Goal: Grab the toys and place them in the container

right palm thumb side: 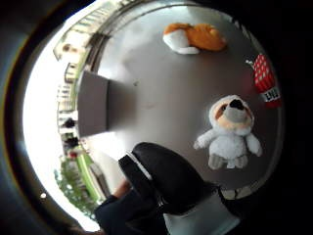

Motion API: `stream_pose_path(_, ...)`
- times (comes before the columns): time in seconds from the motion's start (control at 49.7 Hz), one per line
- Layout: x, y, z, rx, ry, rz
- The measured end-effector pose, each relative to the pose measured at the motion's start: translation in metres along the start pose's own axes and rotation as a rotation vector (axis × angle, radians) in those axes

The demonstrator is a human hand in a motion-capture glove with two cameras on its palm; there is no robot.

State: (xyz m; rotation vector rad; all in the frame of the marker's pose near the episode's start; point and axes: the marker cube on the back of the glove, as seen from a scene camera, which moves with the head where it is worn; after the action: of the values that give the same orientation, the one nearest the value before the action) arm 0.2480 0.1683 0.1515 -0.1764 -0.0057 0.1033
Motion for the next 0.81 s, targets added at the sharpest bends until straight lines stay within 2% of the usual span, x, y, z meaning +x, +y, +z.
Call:
stream_pose_path(0.322,0.019,0.015,0.094,-0.056,-0.023,0.016)
stream_pose_path(0.624,0.032,0.024,0.123,-0.087,-0.022,0.028)
stream_pose_path(0.805,0.029,0.026,0.119,0.037,-0.052,0.062)
